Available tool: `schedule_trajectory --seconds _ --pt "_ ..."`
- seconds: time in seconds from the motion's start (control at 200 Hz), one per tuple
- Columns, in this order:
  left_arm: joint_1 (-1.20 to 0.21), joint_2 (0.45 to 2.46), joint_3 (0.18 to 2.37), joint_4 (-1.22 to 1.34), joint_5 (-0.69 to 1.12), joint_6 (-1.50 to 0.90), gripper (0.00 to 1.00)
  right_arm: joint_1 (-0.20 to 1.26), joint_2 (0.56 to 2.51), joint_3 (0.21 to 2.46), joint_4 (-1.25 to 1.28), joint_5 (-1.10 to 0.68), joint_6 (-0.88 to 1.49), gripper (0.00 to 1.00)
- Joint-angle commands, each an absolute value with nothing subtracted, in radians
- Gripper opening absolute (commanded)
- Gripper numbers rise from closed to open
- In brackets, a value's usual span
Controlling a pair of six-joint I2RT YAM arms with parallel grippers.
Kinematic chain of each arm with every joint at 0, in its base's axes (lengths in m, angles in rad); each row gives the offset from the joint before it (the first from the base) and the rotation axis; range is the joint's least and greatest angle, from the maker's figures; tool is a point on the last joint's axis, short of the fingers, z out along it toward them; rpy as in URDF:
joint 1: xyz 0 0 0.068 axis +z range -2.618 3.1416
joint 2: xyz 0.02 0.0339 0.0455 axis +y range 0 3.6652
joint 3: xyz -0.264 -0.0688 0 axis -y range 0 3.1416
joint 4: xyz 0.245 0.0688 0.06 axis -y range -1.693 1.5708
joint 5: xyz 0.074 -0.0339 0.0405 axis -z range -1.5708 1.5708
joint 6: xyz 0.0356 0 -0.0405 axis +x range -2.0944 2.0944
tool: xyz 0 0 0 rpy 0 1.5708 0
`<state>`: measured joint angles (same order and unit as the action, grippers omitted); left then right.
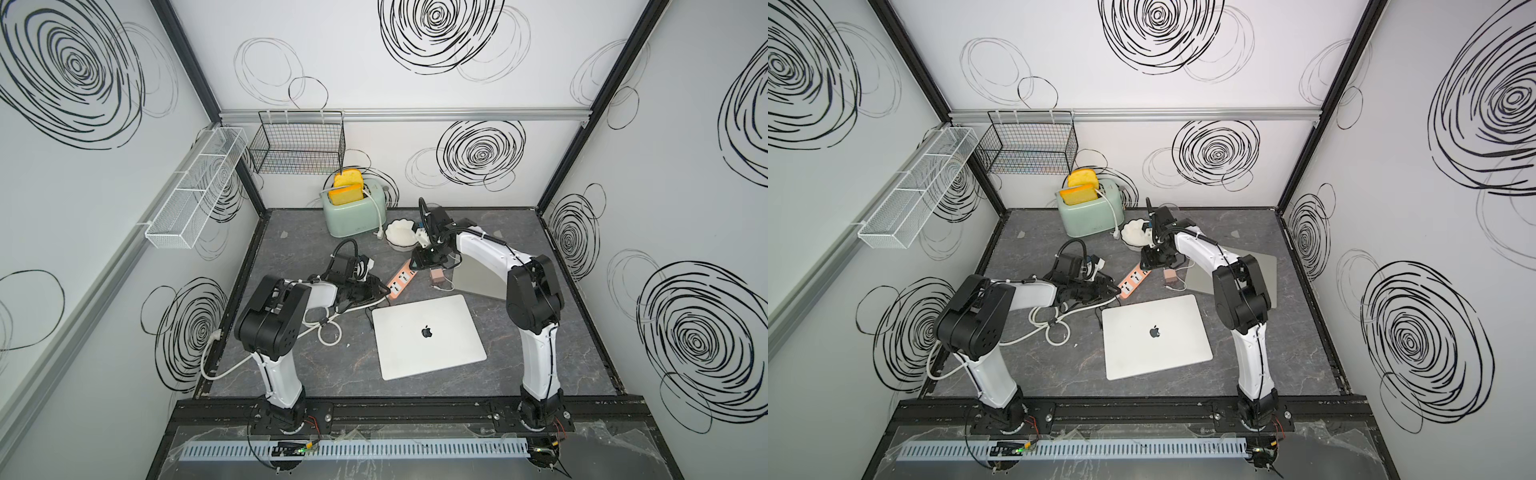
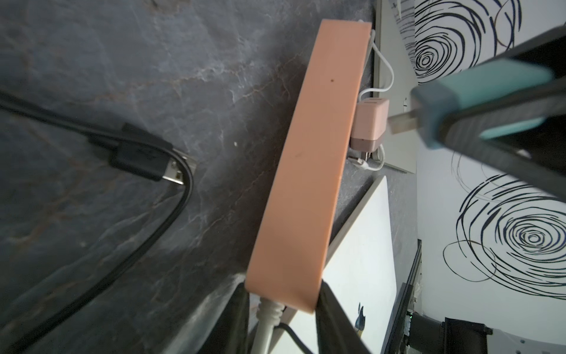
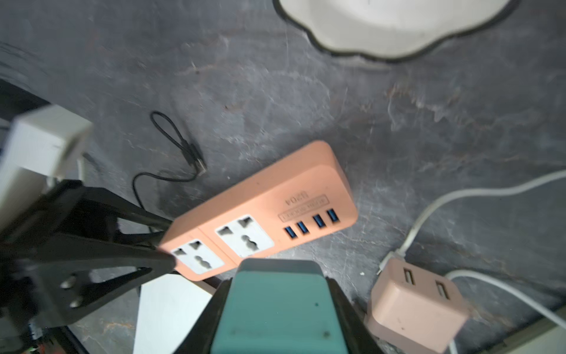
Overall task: Unplug the laptop charger
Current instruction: Place the plug at the center of the board.
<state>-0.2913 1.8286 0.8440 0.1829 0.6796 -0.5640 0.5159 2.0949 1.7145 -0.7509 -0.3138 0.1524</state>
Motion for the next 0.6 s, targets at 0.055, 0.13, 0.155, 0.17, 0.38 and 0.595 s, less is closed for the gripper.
schedule_trajectory --seconds 0.055,0.13,0.155,0.17,0.38,0.595 --pt "-0.282 1.825 0.866 0.032 0.611 -0.523 0.28 0.563 2.03 1.604 -0.752 -0.295 0.111 0.24" --pt "-0.282 1.813 0.887 0.007 0.594 -0.514 0.37 0.57 2.048 1.601 -0.764 -0.27 0.094 0.24" --pt "-0.282 1.807 0.895 -0.003 0.583 -0.51 0.42 0.573 2.052 1.601 -0.766 -0.261 0.09 0.24" --pt "-0.282 1.803 0.9 -0.01 0.576 -0.507 0.46 0.574 2.054 1.601 -0.768 -0.257 0.088 0.25" --pt "-0.294 1.75 0.983 -0.083 0.507 -0.481 0.76 0.582 2.092 1.619 -0.766 -0.232 0.09 0.3" --pt "-0.337 1.642 1.065 -0.218 0.372 -0.394 0.78 0.585 2.102 1.638 -0.769 -0.207 0.088 0.46"
